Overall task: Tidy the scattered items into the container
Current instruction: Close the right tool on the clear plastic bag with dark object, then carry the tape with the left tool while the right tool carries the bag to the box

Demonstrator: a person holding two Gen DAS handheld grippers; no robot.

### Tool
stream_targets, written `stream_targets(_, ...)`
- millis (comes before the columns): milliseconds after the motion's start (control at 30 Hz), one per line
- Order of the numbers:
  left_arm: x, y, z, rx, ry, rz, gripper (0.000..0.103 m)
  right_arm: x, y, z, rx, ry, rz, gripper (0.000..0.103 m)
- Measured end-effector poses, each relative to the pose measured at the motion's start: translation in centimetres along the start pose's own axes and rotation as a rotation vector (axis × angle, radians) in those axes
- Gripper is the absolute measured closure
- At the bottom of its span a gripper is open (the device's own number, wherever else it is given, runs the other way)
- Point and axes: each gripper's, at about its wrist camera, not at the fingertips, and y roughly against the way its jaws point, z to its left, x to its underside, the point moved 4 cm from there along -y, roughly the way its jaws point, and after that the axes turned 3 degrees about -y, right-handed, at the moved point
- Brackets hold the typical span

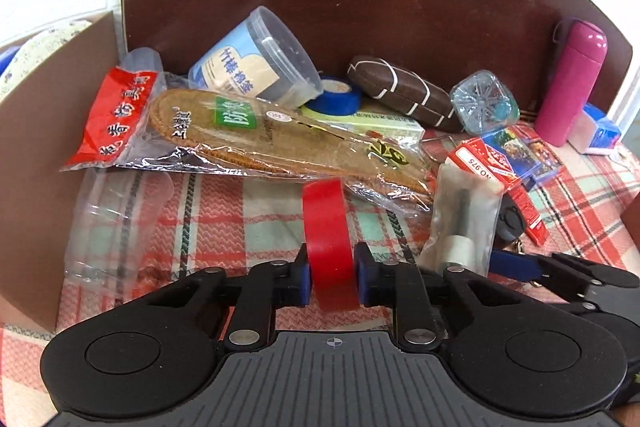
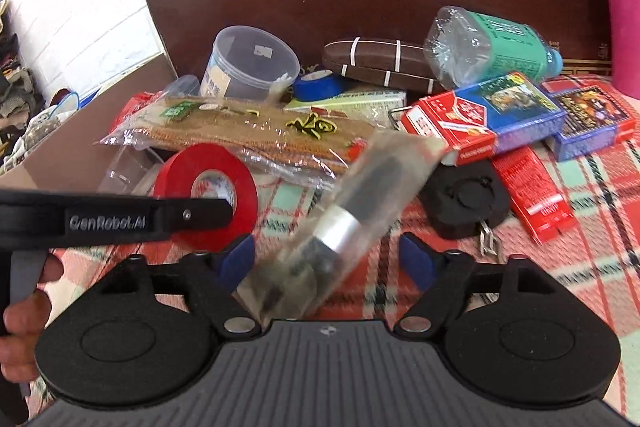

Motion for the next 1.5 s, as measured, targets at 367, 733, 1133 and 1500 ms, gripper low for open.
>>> stream_targets(367,2.4,3.4,1.2,0.035,0.017,0.051,0.087,-0.4,1.9,0.4,-0.117,0.016,0.109,0.077)
stream_targets(733,4.1,4.2,1.6,0.010,-0.030,0.083,0.058,1.2,1.2,2.7,-0.121,0.091,0.240,0.069)
stream_targets(1133,5.4,6.1,1.9,0.029,0.028,0.097,0.087,1.2,2.7,3.8,-0.198,0.109,0.270,0.078)
stream_targets(1500,4.0,13.4,5.7,-0.068,0.068,-0.029,0.087,-1.5,5.7,12.0,-0.326,0.224,0.218,0.079)
